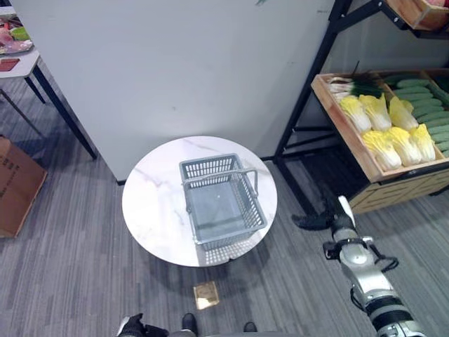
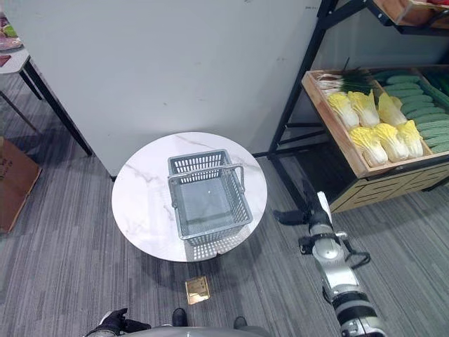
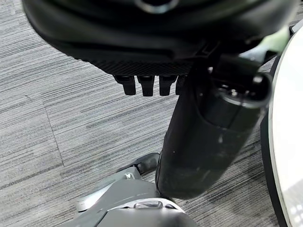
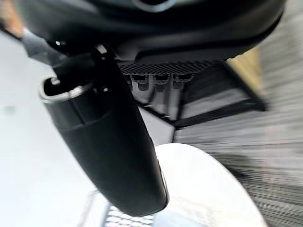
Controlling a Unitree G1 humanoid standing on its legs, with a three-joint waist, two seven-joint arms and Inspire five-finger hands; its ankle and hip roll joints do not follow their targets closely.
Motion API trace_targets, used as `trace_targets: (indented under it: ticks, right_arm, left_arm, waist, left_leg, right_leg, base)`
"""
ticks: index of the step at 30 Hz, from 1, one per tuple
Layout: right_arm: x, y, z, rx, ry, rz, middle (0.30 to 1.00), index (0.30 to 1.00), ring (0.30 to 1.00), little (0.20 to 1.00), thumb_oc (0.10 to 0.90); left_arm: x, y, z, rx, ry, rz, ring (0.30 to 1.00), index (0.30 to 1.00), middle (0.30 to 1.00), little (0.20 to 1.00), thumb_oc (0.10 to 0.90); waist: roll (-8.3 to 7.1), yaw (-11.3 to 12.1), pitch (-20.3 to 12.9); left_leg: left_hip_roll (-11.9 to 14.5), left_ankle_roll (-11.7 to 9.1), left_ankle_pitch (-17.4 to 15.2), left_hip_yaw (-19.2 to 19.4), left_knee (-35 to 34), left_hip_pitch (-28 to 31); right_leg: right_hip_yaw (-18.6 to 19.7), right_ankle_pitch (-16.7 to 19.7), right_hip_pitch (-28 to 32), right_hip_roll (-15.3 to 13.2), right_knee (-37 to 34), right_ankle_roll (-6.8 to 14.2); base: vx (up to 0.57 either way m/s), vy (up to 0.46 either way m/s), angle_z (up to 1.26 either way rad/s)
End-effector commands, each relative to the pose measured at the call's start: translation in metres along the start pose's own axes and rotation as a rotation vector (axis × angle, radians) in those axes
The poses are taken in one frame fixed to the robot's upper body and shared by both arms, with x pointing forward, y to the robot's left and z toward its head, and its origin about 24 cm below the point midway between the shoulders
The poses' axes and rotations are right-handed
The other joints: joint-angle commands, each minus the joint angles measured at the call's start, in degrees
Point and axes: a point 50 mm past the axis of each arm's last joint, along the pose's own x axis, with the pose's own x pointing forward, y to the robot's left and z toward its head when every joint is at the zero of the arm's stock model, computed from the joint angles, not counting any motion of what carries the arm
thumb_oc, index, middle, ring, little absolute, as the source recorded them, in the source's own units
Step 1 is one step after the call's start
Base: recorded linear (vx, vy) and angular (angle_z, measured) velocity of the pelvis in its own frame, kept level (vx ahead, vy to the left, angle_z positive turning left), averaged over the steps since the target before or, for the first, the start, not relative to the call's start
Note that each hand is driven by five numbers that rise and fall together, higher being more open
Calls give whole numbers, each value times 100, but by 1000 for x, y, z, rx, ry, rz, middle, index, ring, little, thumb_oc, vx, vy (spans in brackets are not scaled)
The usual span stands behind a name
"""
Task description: Get the vegetables into the basket
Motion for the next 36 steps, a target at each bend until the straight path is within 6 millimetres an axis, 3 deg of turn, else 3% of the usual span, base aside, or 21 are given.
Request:
trace_targets:
  ticks: [1, 3, 6, 7, 18, 20, 28, 36]
  right_arm:
    - [18, -26, 82, -82, -363, -71, 1000, 1000, 1000, 1000, 900]
    - [20, -15, 120, -89, -500, -10, 1000, 1000, 1000, 1000, 900]
    - [20, -9, 136, -104, -552, 20, 1000, 1000, 1000, 1000, 900]
    - [20, -5, 150, -120, -598, 41, 1000, 1000, 1000, 1000, 900]
    - [28, 16, 201, -241, -714, 142, 1000, 1000, 1000, 1000, 900]
    - [33, 26, 214, -257, -719, 179, 1000, 1000, 1000, 1000, 900]
    - [47, 36, 217, -276, -650, 217, 1000, 1000, 1000, 1000, 900]
    - [62, 44, 213, -397, -573, 229, 1000, 1000, 1000, 1000, 900]
  left_arm:
    - [-1, -12, -7, 56, 47, -35, 1000, 1000, 1000, 1000, 900]
    - [-1, -10, -9, 51, 55, -28, 1000, 1000, 1000, 1000, 900]
    - [-1, -8, -10, 47, 61, -22, 1000, 1000, 1000, 1000, 900]
    - [-1, -6, -10, 48, 65, -16, 1000, 1000, 1000, 1000, 900]
    - [1, 3, 1, 23, 38, 16, 1000, 1000, 1000, 1000, 900]
    - [2, 6, 9, 8, 22, 29, 1000, 1000, 1000, 1000, 900]
    - [3, 12, 21, -23, -6, 50, 1000, 1000, 1000, 1000, 900]
    - [3, 16, 27, -44, -21, 61, 1000, 1000, 1000, 1000, 900]
  waist:
    - [-76, 184, 92]
    - [-171, 288, 137]
    - [-230, 343, 146]
    - [-289, 422, 174]
    - [-591, 684, 353]
    - [-723, 787, 471]
    - [-894, 902, 656]
    - [-956, 988, 781]
  left_leg:
    - [148, -295, -361, -286, 44, 186]
    - [156, -287, -350, -321, 44, 100]
    - [153, -283, -346, -334, 44, 56]
    - [156, -282, -337, -345, 44, 1]
    - [172, -286, -252, -421, 44, -358]
    - [177, -284, -232, -436, 44, -477]
    - [143, -265, -218, -463, 51, -638]
    - [106, -248, -234, -487, 65, -742]
  right_leg:
    - [-36, 80, -2, -126, 96, 406]
    - [-39, 107, -63, -125, 83, 406]
    - [-48, 123, -91, -125, 72, 410]
    - [-53, 139, -129, -116, 64, 415]
    - [-78, 246, -425, -90, 34, 441]
    - [-87, 310, -540, -95, 35, 455]
    - [-119, 391, -682, -96, 56, 477]
    - [-152, 457, -792, -111, 69, 500]
  base:
    - [-6, -10, 15]
    - [-10, -15, 9]
    - [4, -13, 4]
    - [-5, -14, 5]
    - [-16, -5, 1]
    - [-43, 4, -4]
    - [-5, 3, 1]
    - [0, 1, 2]
